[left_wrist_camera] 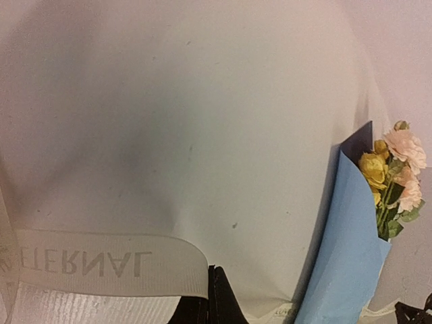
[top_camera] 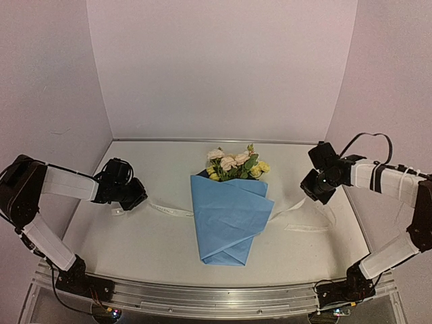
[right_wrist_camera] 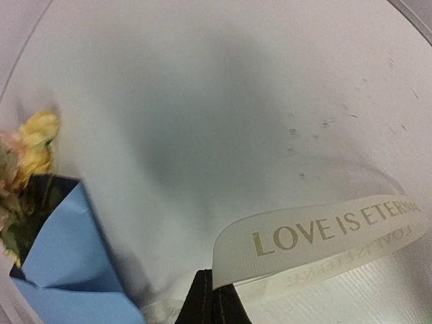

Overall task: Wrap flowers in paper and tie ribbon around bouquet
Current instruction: Cross the ribbon over the folded bouquet.

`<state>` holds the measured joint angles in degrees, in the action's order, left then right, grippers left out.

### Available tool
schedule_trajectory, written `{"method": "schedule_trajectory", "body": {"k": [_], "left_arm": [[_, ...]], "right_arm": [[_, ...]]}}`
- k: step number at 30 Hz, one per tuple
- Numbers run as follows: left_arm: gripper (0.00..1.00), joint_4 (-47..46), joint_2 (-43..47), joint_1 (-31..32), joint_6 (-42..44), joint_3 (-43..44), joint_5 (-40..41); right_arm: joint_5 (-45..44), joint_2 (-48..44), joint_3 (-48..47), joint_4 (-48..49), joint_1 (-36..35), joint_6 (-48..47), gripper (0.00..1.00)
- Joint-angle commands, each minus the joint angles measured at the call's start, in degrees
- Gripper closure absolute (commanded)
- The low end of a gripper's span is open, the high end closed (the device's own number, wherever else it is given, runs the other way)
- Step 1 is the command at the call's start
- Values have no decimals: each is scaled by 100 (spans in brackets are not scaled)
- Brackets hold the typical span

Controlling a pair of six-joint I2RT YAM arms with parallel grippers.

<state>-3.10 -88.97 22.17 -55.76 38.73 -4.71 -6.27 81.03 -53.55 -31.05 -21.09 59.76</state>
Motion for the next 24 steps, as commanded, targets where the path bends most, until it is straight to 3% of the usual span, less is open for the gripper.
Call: {"method": "schedule_trajectory", "body": {"k": [1, 4, 5, 7, 9, 12, 19, 24], "left_arm": [[100, -522, 341, -20, 462, -131, -442], [100, -639, 368, -8, 547, -201, -635], [100, -694, 371, 3, 548, -229, -668], [100, -837, 363, 21, 520, -302, -653], [100, -899, 304, 36, 476, -324, -648], [100, -909, 244, 41, 442, -332, -614], [100, -745, 233, 41, 452, -247, -477], [100, -623, 254, 41, 477, -165, -417]], "right_arm": [[-583, 395, -1352, -1, -1290, -970, 100], [-308, 1486, -2599, -90, -2346, -1768, 98], [-138, 1898, -3113, -265, -2661, -2032, 93], [114, 2557, -3905, -1106, -2954, -2279, 63], [340, 2650, -3717, -1158, -2962, -2262, 34], [176, 1966, -2906, -923, -2790, -2269, 10], [123, 903, -1792, -832, -1862, -1807, 3], [861, 1417, -1801, -265, -1154, -1402, 6]]}}
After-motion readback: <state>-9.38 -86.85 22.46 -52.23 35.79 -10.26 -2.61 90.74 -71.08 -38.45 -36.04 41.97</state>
